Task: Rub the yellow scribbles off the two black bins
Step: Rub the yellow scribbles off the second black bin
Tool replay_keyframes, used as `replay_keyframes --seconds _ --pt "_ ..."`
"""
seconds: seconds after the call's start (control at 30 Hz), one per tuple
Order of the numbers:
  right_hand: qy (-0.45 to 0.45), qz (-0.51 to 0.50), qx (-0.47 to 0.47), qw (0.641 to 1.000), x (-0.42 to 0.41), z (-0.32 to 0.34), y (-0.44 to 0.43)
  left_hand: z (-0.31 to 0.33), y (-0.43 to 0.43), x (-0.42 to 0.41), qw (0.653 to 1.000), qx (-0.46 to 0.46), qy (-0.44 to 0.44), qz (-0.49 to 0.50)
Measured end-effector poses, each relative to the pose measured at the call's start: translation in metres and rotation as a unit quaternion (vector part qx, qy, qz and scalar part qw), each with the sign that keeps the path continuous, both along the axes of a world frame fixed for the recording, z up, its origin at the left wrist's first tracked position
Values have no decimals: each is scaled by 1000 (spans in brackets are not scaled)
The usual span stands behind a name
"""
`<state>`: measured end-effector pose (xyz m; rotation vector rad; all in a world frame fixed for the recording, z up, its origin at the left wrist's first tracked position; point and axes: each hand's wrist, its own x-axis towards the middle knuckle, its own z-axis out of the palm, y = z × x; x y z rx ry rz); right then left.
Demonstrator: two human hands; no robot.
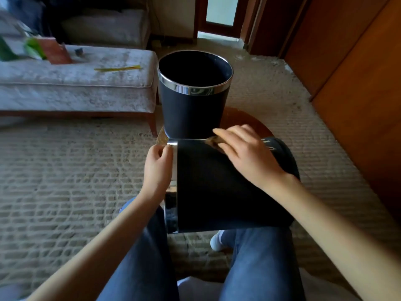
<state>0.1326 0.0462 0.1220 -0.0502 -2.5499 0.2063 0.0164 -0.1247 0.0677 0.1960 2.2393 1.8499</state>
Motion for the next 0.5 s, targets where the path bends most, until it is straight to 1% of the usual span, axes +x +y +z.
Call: replay_keyframes --seconds 0.07,0.13,0.2,0.3,0.4,0.5 --pt "36 -87 -28 995 41 2 33 5 4 -11 996 17 -83 -30" --pt "52 -182 -77 979 74 -3 64 14 9 -21 981 42 -184 -48" --pt "61 -237 -112 963 91 -14 81 17 14 -27 968 41 -238 -62" --pt "62 -240 -151 957 91 -27 75 15 18 -30 971 30 -228 -67" --pt "48 -270 -199 941 86 -36 63 11 15 -25 983 28 -180 -35" --pt "59 -284 -254 923 91 -40 59 6 13 -14 992 40 -119 -11"
